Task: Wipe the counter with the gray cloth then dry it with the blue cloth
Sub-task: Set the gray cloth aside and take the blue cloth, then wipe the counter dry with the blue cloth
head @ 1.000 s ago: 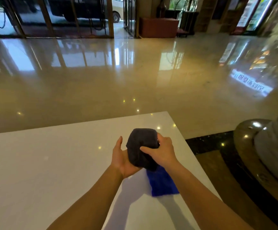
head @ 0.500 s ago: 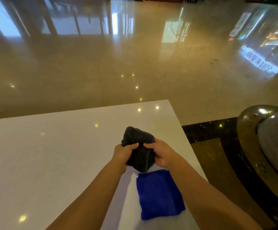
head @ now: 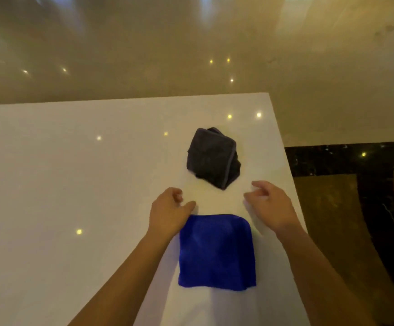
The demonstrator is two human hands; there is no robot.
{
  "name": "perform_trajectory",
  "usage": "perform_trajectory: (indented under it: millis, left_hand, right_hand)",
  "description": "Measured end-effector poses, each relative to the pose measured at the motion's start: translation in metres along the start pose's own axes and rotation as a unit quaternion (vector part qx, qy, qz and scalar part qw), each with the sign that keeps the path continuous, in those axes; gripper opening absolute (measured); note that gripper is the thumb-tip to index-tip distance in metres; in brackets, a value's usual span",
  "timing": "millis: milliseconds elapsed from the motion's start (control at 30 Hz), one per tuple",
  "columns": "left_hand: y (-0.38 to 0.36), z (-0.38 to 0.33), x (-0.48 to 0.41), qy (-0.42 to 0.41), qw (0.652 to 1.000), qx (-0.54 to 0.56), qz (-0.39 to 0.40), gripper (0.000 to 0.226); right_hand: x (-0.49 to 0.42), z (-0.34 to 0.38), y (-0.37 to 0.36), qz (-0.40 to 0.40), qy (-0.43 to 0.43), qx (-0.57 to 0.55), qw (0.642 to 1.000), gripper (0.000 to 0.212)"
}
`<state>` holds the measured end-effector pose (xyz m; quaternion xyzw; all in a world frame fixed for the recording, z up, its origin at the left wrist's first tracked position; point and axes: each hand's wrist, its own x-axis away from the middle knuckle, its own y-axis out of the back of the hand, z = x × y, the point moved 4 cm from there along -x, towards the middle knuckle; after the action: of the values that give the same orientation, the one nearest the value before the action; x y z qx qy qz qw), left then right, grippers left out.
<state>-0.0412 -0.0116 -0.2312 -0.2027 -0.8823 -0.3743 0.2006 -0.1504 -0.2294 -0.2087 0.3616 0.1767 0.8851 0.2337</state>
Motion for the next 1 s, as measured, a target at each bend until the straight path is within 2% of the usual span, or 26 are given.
perform_trajectory:
  millis: [67, 133, 167, 200, 267, 300, 433, 600, 700, 767, 833, 867, 933, 1000]
  left_hand:
    - [-0.004, 0.020, 0.031, 0.003, 0.996, -0.089, 0.012, 0.044]
    - [-0.014, 0.030, 0.056, -0.009, 0.993, -0.120, 0.013, 0.044]
    - [-0.018, 0.032, 0.066, -0.013, 0.992, -0.126, 0.015, 0.039]
    - [-0.022, 0.033, 0.073, -0.018, 0.992, -0.126, 0.014, 0.032]
    - [-0.023, 0.032, 0.079, -0.028, 0.995, -0.091, 0.014, 0.019]
    - [-0.021, 0.033, 0.082, -0.026, 0.998, -0.057, 0.019, 0.019]
    - [0.014, 0.057, 0.101, 0.016, 0.991, 0.117, 0.059, 0.019]
    - [0.121, 0.128, 0.117, 0.006, 0.970, 0.241, -0.043, 0.013]
    - [0.174, 0.166, 0.109, -0.013, 0.969, 0.240, -0.052, 0.022]
    - [0.196, 0.188, 0.100, -0.012, 0.983, 0.180, -0.041, 0.036]
    - [0.220, 0.215, 0.092, -0.002, 0.996, 0.073, -0.060, 0.054]
    - [0.233, 0.230, 0.089, -0.004, 0.996, 0.026, -0.087, 0.060]
    - [0.258, 0.265, 0.085, -0.003, 0.986, -0.068, -0.154, 0.069]
    - [0.271, 0.298, 0.084, 0.025, 0.962, -0.185, -0.198, 0.079]
  right_hand:
    - [0.041, -0.031, -0.028, 0.058, -0.040, 0.110, 0.991, 0.064]
    - [0.071, -0.047, -0.054, 0.044, -0.011, 0.127, 0.991, 0.070]
    - [0.082, -0.050, -0.064, 0.032, -0.003, 0.116, 0.993, 0.067]
    - [0.088, -0.051, -0.071, 0.022, -0.003, 0.093, 0.995, 0.058]
    - [0.094, -0.046, -0.079, 0.003, -0.003, 0.043, 0.999, 0.026]
    - [0.098, -0.040, -0.082, -0.001, 0.008, 0.026, 1.000, 0.020]
    - [0.127, -0.004, -0.104, 0.016, 0.082, 0.031, 0.996, 0.023]
    - [0.160, 0.047, -0.165, 0.066, 0.085, -0.009, 0.994, 0.036]
    - [0.173, 0.077, -0.212, 0.072, 0.097, -0.019, 0.993, 0.049]
    - [0.177, 0.085, -0.238, 0.030, 0.127, 0.086, 0.988, 0.065]
    - [0.184, 0.089, -0.265, -0.017, 0.186, 0.211, 0.959, 0.079]
    - [0.186, 0.091, -0.282, -0.008, 0.231, 0.249, 0.941, 0.081]
    - [0.185, 0.090, -0.325, 0.045, 0.318, 0.348, 0.881, 0.079]
    - [0.173, 0.082, -0.349, 0.098, 0.350, 0.447, 0.817, 0.078]
